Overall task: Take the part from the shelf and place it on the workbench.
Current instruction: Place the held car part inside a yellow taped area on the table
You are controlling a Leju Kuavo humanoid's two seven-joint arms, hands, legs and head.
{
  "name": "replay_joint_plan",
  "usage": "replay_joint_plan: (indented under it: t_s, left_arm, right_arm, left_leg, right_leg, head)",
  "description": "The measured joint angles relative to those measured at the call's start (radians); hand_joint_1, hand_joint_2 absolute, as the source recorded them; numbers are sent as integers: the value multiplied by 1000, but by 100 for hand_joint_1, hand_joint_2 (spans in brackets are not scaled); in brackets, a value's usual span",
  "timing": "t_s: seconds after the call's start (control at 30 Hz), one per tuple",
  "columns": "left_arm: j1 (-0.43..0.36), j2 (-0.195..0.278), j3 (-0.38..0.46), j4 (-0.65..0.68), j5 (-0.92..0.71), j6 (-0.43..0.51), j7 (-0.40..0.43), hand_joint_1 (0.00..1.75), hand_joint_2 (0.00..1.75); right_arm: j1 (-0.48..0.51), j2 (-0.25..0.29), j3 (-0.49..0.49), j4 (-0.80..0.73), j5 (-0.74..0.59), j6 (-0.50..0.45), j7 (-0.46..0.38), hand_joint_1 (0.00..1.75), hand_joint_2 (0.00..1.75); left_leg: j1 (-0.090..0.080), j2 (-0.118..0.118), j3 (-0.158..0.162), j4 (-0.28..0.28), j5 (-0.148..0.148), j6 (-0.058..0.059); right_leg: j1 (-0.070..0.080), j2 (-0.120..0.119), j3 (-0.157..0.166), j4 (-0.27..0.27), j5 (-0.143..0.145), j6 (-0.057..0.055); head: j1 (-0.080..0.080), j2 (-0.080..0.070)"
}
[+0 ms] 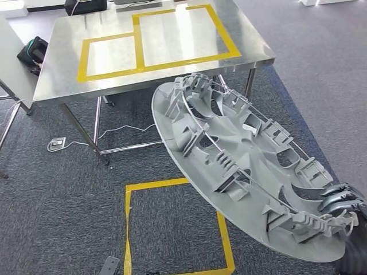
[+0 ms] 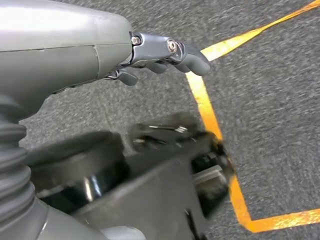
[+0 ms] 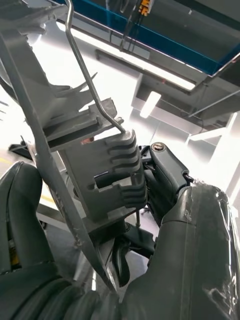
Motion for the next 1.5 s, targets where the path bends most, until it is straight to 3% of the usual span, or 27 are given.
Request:
replay_joint_plan:
  t_s: [0.07,0.1,0.17,0.23,0.3,0.33,0.4,0.47,0.5,0.53,0.6,0.63,0.67,0.73,0.8,0.83,0.9,0.97,1.0,1.03,1.13,1.17,1.23,1.3,1.33,1.43,1.5]
  left_arm:
    - [7,4,0,0,4,8,4,0,175]
    - [10,6,0,0,6,10,4,0,175]
    - [11,7,0,0,6,11,5,0,175]
    - [4,3,0,0,6,11,5,0,175]
    - [-1,1,1,-1,6,11,5,0,175]
    - [-1,-1,1,-1,6,9,5,0,175]
    - [2,-6,1,-1,6,3,3,0,175]
    - [5,-13,1,-1,6,-1,1,0,175]
    - [6,-16,1,-1,6,-2,1,0,175]
    - [7,-19,1,-1,6,-2,1,0,175]
    - [11,-22,1,1,6,-2,1,0,175]
    - [11,-22,1,1,6,-2,1,0,175]
    - [9,-22,1,1,6,-2,1,0,175]
    - [-2,-22,1,0,6,-2,0,0,175]
    - [-14,-24,1,-1,6,-3,-1,0,175]
    - [-17,-24,0,-1,6,-3,-1,0,175]
    - [-16,-24,1,-1,6,-3,-1,0,175]
    - [-12,-23,1,-1,7,-1,0,0,175]
    - [-11,-22,1,-1,7,0,0,0,175]
    - [-9,-21,1,-1,8,0,0,0,175]
    - [-2,-18,2,-1,11,1,0,0,175]
    - [0,-17,3,-1,12,1,0,0,175]
    - [-1,-15,3,-1,13,1,0,0,175]
    - [-5,-14,3,-1,13,2,0,0,175]
    - [-6,-13,3,-1,13,2,0,0,175]
    - [-6,-13,3,-1,15,1,0,0,175]
    - [-5,-13,4,-1,17,-1,-1,0,175]
  right_arm:
    - [5,0,0,-3,6,-4,2,175,175]
    - [7,0,0,-4,7,-5,3,175,175]
    - [12,-2,0,-10,8,-6,4,175,175]
    - [15,-4,0,-19,10,-8,6,175,175]
    - [14,-7,-1,-23,11,-8,7,175,175]
    - [15,-8,0,-25,12,-7,8,175,175]
    - [16,-11,0,-26,14,-7,12,175,175]
    - [18,-11,1,-26,17,-6,15,175,175]
    - [19,-11,1,-26,19,-5,16,175,175]
    - [21,-11,2,-26,20,-5,17,175,175]
    - [25,-11,2,-22,21,-4,18,175,175]
    - [26,-11,3,-20,22,-4,20,175,175]
    - [26,-11,3,-19,22,-4,22,175,175]
    - [26,-12,3,-21,24,-3,24,175,175]
    - [25,-12,3,-23,25,-3,23,175,175]
    - [25,-13,3,-23,25,-3,23,175,175]
    - [23,-13,3,-24,26,-4,24,175,175]
    - [24,-13,3,-23,27,-5,27,175,175]
    - [24,-13,4,-23,28,-6,28,175,175]
    - [25,-13,4,-22,29,-6,28,175,175]
    - [25,-13,6,-21,29,-7,29,175,175]
    - [26,-13,6,-21,29,-7,29,175,175]
    - [26,-13,7,-21,29,-7,29,175,175]
    - [25,-13,9,-21,30,-7,29,175,175]
    - [25,-13,10,-21,30,-7,29,175,175]
    - [25,-13,12,-20,30,-7,29,175,175]
    - [26,-13,13,-18,30,-7,29,175,175]
  left_leg:
    - [-24,-13,14,-133,134,42]
    - [-35,-20,31,-191,165,60]
    - [-44,-25,60,-246,146,66]
    - [-39,-24,96,-267,108,54]
    - [-31,-24,137,-277,83,51]
    - [-27,-24,158,-279,67,51]
    - [-20,-24,203,-281,27,50]
    - [-10,-26,257,-283,-17,45]
    - [-4,-28,287,-284,-40,41]
    - [1,-30,316,-286,-65,36]
    - [4,-30,371,-290,-116,25]
    - [4,-29,400,-304,-140,18]
    - [2,-27,431,-320,-146,11]
    - [0,-23,463,-306,-111,-2]
    - [0,-22,411,-180,-58,-11]
    - [1,-21,361,-110,-64,-15]
    - [2,-21,261,-26,-150,-22]
    - [4,-21,188,-27,-251,-27]
    - [6,-21,161,-55,-256,-28]
    - [7,-20,143,-100,-213,-28]
    - [12,-14,119,-249,48,-25]
    - [11,-13,116,-265,92,-22]
    - [9,-15,118,-260,101,-12]
    - [8,-17,125,-259,95,4]
    - [7,-17,130,-260,90,12]
    - [-3,-18,147,-259,68,29]
    - [-10,-22,167,-259,51,33]
  right_leg:
    - [11,6,46,-17,-31,-2]
    - [14,10,67,-28,-45,-1]
    - [16,16,104,-45,-59,3]
    - [17,12,110,-9,-38,13]
    - [17,-8,45,114,-4,27]
    - [16,-19,-7,185,-8,32]
    - [13,-27,-104,275,-79,41]
    - [9,-28,-175,271,-169,51]
    - [6,-30,-201,239,-174,57]
    - [2,-35,-222,191,-127,64]
    - [-5,-58,-249,81,73,67]
    - [-6,-66,-247,48,147,61]
    - [-6,-68,-235,26,180,50]
    - [-9,-55,-180,8,148,31]
    - [-15,-49,-122,-14,128,19]
    - [-18,-47,-100,-21,120,16]
    - [-22,-40,-55,-34,101,13]
    - [-27,-30,-5,-54,77,14]
    - [-29,-27,19,-62,63,17]
    - [-32,-25,38,-67,48,21]
    - [-32,-19,71,-68,3,41]
    - [-31,-17,78,-68,-10,49]
    - [-33,-17,89,-75,-26,63]
    - [-34,-25,77,-38,-53,69]
    - [-32,-29,46,19,-79,69]
    - [-21,-32,-104,247,-149,65]
    - [-15,-32,-148,256,-96,55]
  head:
    - [3,0]
    - [5,0]
    - [7,0]
    - [3,0]
    - [6,0]
    - [8,0]
    - [10,0]
    - [10,0]
    - [10,0]
    - [11,0]
    - [17,0]
    - [16,0]
    - [16,0]
    - [9,0]
    - [4,-1]
    - [0,-1]
    - [-5,0]
    - [-6,0]
    - [-7,0]
    - [-7,0]
    - [-13,0]
    - [-15,0]
    - [-13,0]
    - [-11,0]
    - [-10,0]
    - [-10,0]
    - [-10,0]
